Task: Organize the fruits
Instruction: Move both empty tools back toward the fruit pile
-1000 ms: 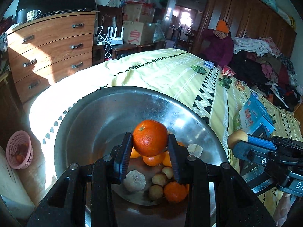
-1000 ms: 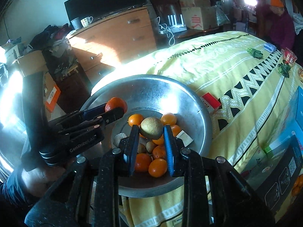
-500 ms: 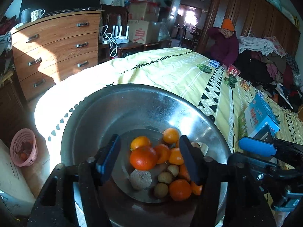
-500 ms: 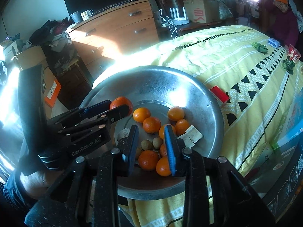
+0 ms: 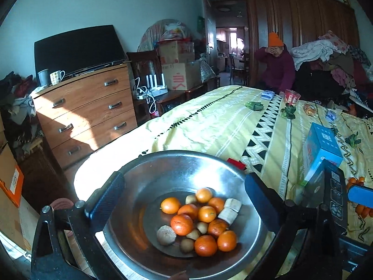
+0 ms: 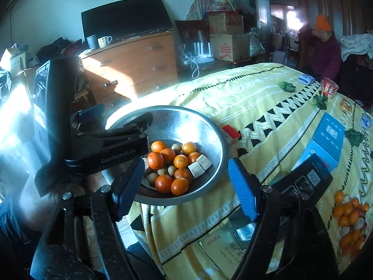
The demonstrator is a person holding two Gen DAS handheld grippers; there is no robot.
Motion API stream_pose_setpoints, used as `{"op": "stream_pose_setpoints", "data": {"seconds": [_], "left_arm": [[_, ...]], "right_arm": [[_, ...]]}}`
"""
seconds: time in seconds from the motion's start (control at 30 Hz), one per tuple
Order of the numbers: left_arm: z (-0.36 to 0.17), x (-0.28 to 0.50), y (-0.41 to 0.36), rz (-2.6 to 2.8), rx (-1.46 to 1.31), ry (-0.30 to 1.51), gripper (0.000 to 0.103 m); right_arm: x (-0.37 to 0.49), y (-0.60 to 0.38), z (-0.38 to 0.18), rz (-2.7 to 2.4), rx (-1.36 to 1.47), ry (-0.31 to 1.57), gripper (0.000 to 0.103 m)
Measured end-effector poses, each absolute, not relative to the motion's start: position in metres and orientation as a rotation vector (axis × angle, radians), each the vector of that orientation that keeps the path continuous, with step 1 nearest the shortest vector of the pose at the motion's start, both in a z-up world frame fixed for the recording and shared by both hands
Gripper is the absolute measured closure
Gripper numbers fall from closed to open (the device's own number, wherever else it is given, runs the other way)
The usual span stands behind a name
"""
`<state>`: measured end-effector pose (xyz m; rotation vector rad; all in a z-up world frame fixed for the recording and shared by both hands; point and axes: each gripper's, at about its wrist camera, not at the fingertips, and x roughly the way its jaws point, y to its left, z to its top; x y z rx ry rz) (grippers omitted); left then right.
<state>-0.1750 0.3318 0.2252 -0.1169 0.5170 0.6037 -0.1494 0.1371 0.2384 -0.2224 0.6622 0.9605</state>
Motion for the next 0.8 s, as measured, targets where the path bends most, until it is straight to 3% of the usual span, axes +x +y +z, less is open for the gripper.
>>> {"op": "stream_pose_setpoints", "data": {"seconds": [0.8], "left_arm": [[0.255,-0.12,0.148,0.306,-0.013,0.51,0.0]], "right_arm": [[-0.14,-0.06,0.218,0.674,-0.052,0.687,0.018]]}}
